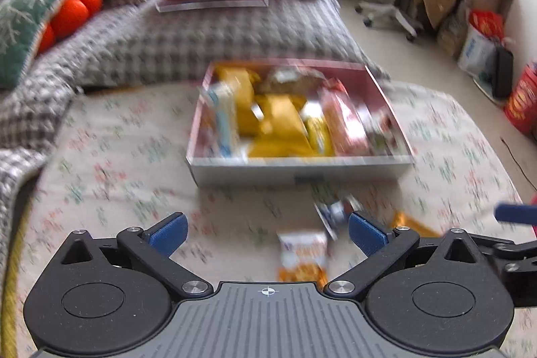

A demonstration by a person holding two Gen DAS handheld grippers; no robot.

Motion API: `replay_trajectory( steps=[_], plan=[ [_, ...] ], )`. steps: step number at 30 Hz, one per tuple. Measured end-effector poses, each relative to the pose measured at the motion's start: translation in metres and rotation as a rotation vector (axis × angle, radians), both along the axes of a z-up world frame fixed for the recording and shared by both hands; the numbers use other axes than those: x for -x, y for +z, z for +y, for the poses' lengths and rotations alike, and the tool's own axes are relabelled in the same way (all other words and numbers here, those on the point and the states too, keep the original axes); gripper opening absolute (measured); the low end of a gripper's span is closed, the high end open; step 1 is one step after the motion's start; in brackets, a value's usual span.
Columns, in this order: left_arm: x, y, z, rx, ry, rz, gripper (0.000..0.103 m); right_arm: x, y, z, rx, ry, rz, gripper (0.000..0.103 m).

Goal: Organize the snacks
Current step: 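Move both open tools back over the loose snacks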

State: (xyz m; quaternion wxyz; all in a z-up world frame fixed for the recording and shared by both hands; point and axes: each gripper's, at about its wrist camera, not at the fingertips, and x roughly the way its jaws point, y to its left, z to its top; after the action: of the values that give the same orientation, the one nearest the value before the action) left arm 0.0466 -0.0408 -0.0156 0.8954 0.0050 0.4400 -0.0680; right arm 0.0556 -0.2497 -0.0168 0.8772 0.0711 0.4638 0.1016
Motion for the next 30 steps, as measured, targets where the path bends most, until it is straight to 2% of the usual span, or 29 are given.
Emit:
replay_trajectory(
  steps=[3,5,10,13,19,22,25,26,28,29,30],
  plan=[
    [0.015,-0.007,-0.001,0.015,-0.022,0.015,0.102,0.006,0.001,0.007,0.040,0.034,-0.012,0.098],
    [0.027,-0.011,-0.001,-0.012,-0.051,0.009,0.102,0.008,-0.001,0.004,0.034,0.025,-0.007,0.098],
    [0.057,-0.027,-0.004,-0.082,-0.213,0.013,0.102,0.020,-0.009,0.001,0.050,0.022,0.016,0.098],
    [0.072,-0.036,-0.005,-0.120,-0.281,0.013,0.102,0.034,-0.008,0.005,0.077,0.056,0.013,0.098],
    [0.093,-0.053,-0.016,-0.136,-0.419,0.048,0.102,0.035,-0.020,0.024,0.110,0.089,0.065,0.095],
    [0.098,-0.062,-0.023,-0.215,-0.451,0.019,0.102,0.035,-0.019,0.032,0.139,0.117,0.052,0.096],
    [0.098,-0.072,-0.026,-0.252,-0.453,0.016,0.102,0.033,-0.020,0.026,0.132,0.093,0.057,0.096],
    [0.098,-0.071,-0.026,-0.250,-0.456,0.002,0.098,0.032,-0.022,0.025,0.138,0.084,0.061,0.095],
    [0.096,-0.068,-0.027,-0.247,-0.452,-0.006,0.084,0.031,-0.024,0.024,0.150,0.081,0.062,0.095],
    [0.095,-0.068,-0.026,-0.241,-0.442,-0.002,0.072,0.031,-0.023,0.024,0.153,0.081,0.058,0.095],
    [0.093,-0.067,-0.025,-0.234,-0.430,0.000,0.069,0.031,-0.023,0.023,0.153,0.081,0.051,0.095]
  ],
)
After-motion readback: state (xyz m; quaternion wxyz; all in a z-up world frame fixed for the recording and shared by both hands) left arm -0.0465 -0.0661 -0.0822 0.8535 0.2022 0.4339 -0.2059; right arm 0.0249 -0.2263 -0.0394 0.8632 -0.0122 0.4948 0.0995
